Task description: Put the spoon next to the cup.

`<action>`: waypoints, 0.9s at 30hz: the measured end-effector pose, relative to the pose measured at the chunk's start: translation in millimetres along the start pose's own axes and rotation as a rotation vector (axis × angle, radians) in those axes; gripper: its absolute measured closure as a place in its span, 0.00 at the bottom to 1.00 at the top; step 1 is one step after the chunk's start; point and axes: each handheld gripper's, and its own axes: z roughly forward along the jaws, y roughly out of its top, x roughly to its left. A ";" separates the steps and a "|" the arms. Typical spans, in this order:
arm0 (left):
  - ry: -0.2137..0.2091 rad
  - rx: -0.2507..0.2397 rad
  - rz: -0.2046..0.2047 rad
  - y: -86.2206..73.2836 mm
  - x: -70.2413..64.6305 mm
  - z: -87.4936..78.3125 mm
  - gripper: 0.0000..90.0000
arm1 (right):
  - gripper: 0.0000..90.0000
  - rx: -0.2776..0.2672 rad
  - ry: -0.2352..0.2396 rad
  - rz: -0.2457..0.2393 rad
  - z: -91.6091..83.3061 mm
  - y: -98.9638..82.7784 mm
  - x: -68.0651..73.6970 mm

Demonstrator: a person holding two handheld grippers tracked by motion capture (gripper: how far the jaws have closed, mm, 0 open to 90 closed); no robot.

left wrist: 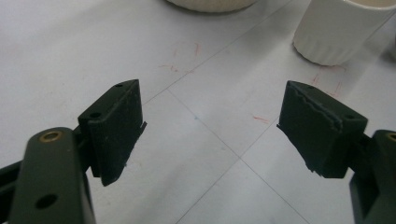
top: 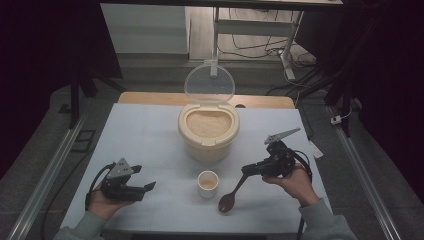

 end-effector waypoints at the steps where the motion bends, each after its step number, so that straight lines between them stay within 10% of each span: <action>1: 0.000 0.001 0.001 -0.1 0.1 0.0 0.24 | 0.92 0.007 0.002 0.000 3.4 1.6 -0.7; 11: -0.001 0.003 0.003 -0.4 0.4 0.0 0.24 | 0.88 0.033 -0.011 0.022 26.7 15.0 -10.5; 27: 0.001 0.007 0.006 -0.3 -0.4 0.7 0.24 | 0.69 -0.063 -0.231 0.028 53.3 -5.0 -44.5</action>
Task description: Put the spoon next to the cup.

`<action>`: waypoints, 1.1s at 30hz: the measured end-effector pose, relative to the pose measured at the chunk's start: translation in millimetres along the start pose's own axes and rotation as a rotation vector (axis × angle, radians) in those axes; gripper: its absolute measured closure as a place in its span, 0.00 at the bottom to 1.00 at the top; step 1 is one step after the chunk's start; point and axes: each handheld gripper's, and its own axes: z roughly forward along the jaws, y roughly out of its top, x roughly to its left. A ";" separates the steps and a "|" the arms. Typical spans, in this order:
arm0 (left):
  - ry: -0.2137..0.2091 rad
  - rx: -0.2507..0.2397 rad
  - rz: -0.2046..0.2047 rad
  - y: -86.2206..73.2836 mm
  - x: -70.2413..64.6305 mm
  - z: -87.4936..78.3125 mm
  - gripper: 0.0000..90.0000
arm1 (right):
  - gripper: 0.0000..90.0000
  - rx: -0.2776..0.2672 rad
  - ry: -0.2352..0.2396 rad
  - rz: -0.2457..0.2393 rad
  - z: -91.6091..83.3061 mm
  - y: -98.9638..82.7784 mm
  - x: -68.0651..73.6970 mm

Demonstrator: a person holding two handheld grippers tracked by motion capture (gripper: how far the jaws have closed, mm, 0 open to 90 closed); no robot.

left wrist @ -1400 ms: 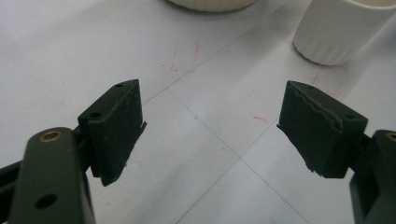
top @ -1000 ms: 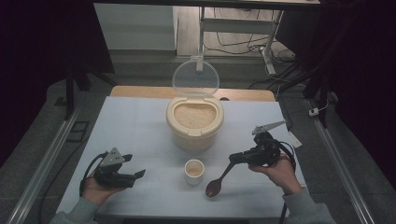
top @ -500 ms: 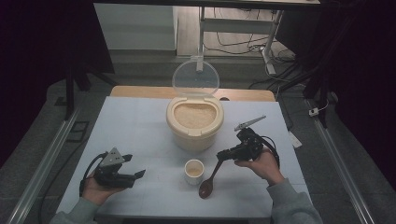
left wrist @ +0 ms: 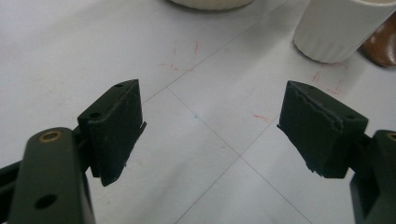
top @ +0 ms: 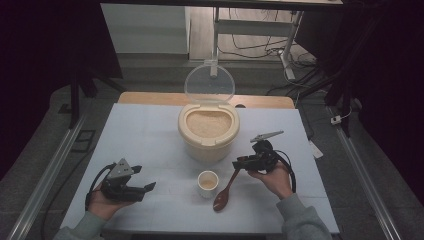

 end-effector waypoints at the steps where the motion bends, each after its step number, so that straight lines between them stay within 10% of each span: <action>1: 0.000 0.000 0.000 0.0 -0.2 0.0 0.24 | 0.68 -0.009 -0.009 -0.005 1.8 -1.5 -0.3; 13: 0.000 0.000 0.001 -0.3 0.0 -0.4 0.24 | 0.58 0.004 -0.084 -0.010 27.9 -13.9 -13.0; 23: 0.001 -0.001 0.002 -0.3 -0.2 -0.5 0.24 | 0.51 0.055 -0.215 -0.110 45.9 -17.0 -8.9; 33: 0.002 -0.006 -0.002 -1.1 0.6 -1.7 0.24 | 0.46 -0.064 -0.263 -0.079 34.5 -17.9 -9.8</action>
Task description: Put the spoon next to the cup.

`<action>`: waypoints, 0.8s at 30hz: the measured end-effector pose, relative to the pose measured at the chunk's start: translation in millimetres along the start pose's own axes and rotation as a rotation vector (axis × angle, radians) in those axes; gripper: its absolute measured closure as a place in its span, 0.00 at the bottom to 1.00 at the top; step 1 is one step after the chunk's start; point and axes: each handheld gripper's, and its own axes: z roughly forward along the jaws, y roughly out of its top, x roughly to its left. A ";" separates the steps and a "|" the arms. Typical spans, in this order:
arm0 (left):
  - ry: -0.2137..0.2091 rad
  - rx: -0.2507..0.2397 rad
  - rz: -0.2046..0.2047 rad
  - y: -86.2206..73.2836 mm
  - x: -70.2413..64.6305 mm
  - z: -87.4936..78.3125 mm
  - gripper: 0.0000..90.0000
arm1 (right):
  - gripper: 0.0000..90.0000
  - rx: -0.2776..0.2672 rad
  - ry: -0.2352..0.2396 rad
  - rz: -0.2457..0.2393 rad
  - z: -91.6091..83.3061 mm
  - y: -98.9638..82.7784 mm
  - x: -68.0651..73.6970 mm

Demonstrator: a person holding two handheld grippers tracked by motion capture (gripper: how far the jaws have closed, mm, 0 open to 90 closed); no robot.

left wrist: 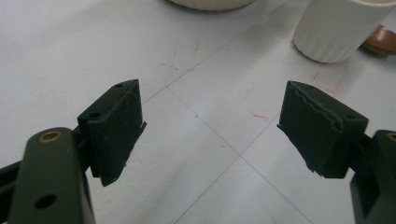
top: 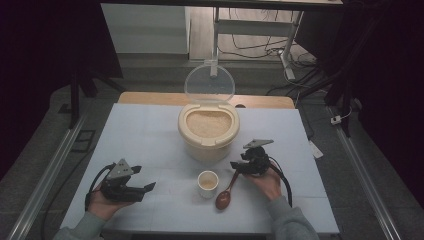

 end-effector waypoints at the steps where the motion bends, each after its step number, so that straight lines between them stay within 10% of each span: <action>1: 0.000 -0.001 -0.002 -0.3 0.2 -0.1 0.24 | 0.46 -0.020 0.002 0.007 -3.9 -0.7 -1.4; 24: 0.015 -0.005 -0.026 -9.0 4.7 -7.2 0.24 | 0.47 -0.229 0.115 -0.056 -97.6 -65.5 -23.1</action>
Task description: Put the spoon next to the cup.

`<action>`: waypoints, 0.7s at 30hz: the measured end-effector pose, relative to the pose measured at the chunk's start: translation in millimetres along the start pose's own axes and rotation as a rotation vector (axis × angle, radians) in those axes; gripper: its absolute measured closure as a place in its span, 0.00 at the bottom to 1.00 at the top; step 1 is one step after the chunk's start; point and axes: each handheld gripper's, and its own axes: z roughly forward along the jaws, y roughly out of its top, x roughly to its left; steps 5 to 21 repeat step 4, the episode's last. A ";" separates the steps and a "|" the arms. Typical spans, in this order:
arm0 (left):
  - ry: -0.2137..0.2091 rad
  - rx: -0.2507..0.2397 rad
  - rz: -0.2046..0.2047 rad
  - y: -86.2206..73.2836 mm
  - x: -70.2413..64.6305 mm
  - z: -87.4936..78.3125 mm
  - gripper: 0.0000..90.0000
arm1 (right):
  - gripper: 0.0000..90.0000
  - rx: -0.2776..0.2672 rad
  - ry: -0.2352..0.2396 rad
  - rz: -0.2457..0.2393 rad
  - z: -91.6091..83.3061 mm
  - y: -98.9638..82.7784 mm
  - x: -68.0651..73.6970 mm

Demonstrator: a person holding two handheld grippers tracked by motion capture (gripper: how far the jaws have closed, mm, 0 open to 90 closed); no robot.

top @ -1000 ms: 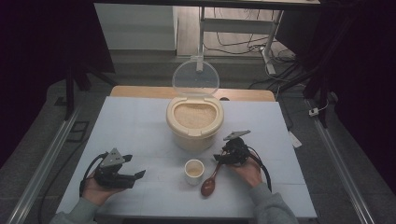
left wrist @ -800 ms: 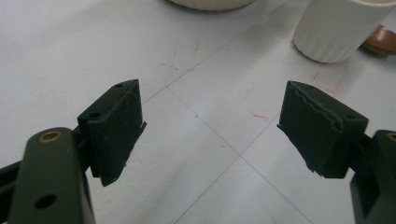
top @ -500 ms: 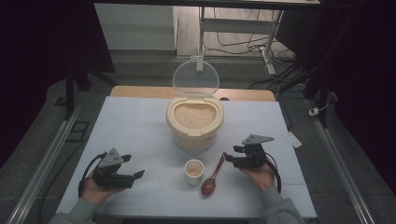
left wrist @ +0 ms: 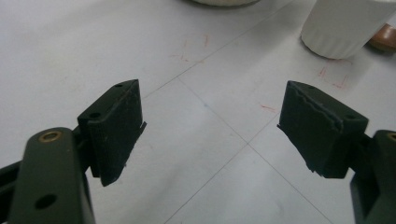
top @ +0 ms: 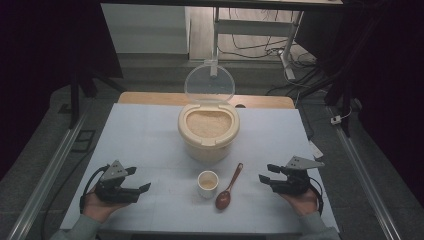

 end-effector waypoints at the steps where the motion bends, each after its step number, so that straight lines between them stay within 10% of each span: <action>1: 0.000 0.000 0.000 0.1 0.0 0.1 0.24 | 0.47 0.002 0.003 -0.006 -0.6 -0.2 0.2; 21: -0.001 0.001 0.001 0.1 0.3 0.6 0.24 | 0.47 0.004 -0.005 -0.025 -0.5 -0.5 2.0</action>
